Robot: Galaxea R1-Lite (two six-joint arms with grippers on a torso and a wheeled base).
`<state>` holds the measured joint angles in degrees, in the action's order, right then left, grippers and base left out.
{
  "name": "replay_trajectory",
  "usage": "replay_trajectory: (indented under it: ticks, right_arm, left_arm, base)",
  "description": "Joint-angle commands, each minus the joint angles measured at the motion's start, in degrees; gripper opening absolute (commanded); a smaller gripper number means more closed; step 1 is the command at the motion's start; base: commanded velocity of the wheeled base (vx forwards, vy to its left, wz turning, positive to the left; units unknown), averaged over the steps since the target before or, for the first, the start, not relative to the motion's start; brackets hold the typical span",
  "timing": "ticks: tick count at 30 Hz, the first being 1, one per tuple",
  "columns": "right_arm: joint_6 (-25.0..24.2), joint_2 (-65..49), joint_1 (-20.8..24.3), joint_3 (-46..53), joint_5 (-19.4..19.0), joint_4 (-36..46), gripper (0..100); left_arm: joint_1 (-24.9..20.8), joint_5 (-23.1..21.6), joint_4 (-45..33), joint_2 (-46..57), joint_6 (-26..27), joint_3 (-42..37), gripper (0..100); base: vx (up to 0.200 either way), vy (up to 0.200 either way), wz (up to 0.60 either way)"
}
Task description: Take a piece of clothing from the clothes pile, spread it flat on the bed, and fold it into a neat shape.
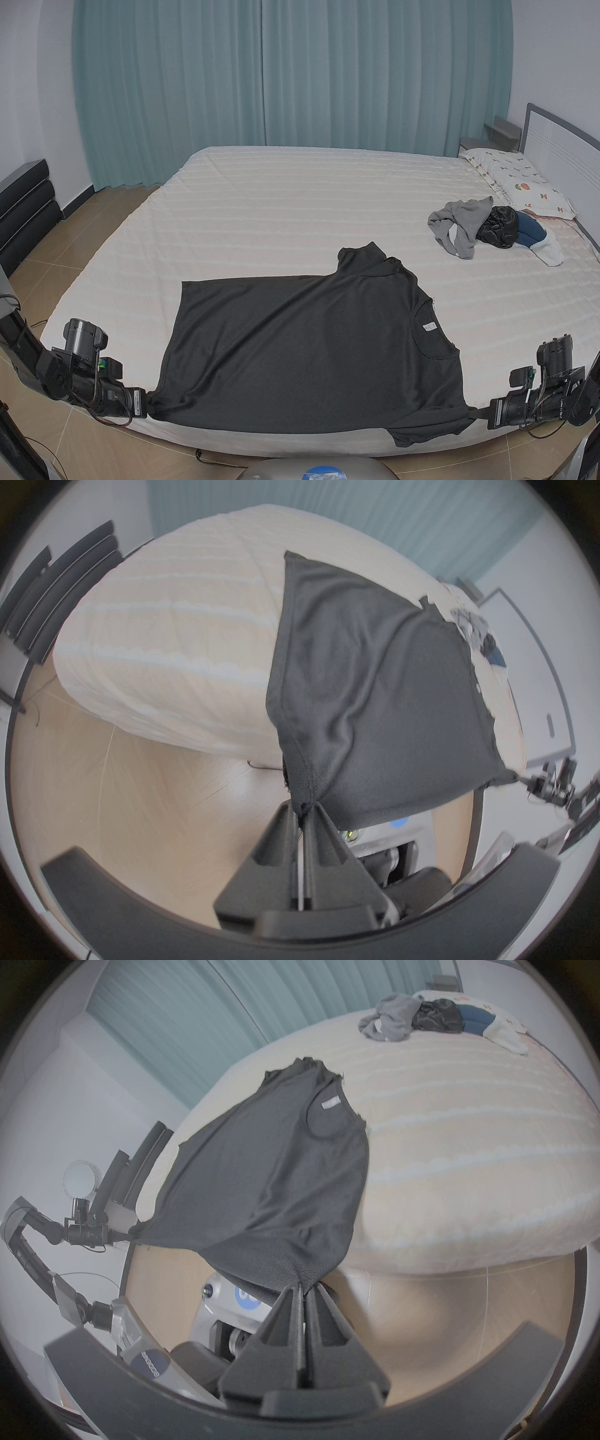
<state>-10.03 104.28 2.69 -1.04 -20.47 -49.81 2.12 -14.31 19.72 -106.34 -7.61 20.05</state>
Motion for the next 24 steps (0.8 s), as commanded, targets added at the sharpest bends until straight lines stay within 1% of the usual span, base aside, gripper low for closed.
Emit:
replay_trajectory:
  ticks: [1,5,9,19,24]
  right_arm:
    - [-2.6,-0.3,0.1,-1.7,0.0,-3.1,0]
    - [-5.8,0.5,0.1,-5.0,0.4,-4.0,0]
    - [-6.1,1.5,0.0,-7.8,0.7,-4.0,0]
    - [-6.4,3.7,0.0,-12.3,1.6,-4.0,0]
    - [-7.2,4.6,0.5,-14.7,1.7,-3.9,0]
  left_arm:
    - [-0.1,-0.1,0.4,2.8,-4.6,4.3,0]
    - [-0.3,0.0,0.5,3.3,-10.4,8.8,0]
    - [-0.3,0.0,0.4,3.8,-14.6,11.2,0]
    - [-0.3,0.0,0.2,2.9,-14.8,11.5,0]
    - [-0.3,0.0,0.3,0.1,-15.0,12.6,0]
  base:
    - [0.0,0.0,0.0]
    - [0.0,0.0,0.0]
    - [0.0,0.0,0.0]
    - [0.0,0.0,0.0]
    - [0.0,0.0,0.0]
